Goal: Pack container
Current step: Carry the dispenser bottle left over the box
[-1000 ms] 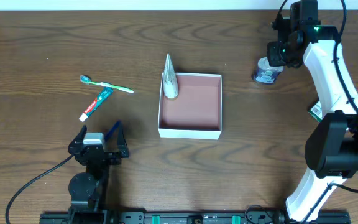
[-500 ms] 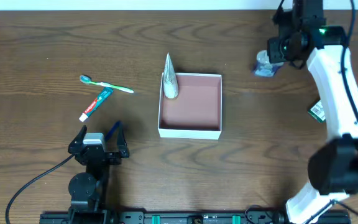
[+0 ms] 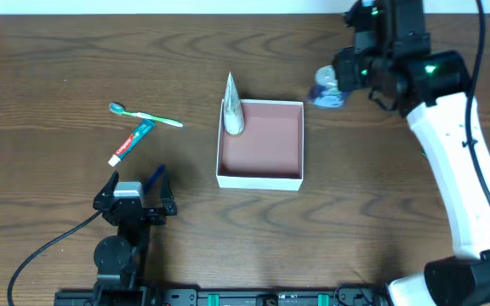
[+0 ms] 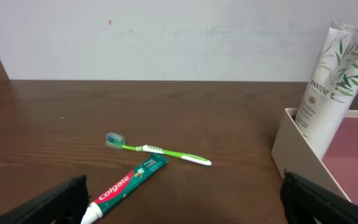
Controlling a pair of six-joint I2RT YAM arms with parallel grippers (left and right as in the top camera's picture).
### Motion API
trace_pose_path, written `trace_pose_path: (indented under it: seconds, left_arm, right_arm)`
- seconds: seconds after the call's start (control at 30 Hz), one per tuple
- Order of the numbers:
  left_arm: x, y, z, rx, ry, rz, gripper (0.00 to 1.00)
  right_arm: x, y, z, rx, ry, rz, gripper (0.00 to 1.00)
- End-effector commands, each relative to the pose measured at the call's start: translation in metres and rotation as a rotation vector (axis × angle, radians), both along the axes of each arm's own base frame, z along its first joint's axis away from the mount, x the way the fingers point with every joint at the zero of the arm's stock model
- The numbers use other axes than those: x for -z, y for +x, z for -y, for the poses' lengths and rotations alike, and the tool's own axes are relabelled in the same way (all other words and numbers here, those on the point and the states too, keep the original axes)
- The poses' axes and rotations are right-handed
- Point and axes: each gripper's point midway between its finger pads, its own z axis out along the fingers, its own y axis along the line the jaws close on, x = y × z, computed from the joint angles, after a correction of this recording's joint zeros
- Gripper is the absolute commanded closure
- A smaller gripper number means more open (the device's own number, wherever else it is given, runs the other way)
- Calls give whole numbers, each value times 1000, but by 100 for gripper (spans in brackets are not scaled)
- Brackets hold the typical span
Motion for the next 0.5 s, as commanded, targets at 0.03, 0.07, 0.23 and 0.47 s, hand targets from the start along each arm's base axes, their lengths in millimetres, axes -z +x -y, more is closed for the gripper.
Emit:
trace_pose_path:
  seconds: [0.03,0.07,0.23,0.47]
  left_arm:
    - [18,-1,-3,-12,18,-53,2]
    - [18,-1,-3,-12,17,-52,2]
    - [18,-1,-3,-12,18,-53,2]
    - [18,-1,-3,-12,18,-52,2]
  right_arm:
    - [-28,-17,-33,4,111,32,97]
    - [-27,-19,-40,-8,114,29,97]
    - [-31,-23,-71,-60,143,50,96]
    - [-19,-20,-91,-57,135,40,95]
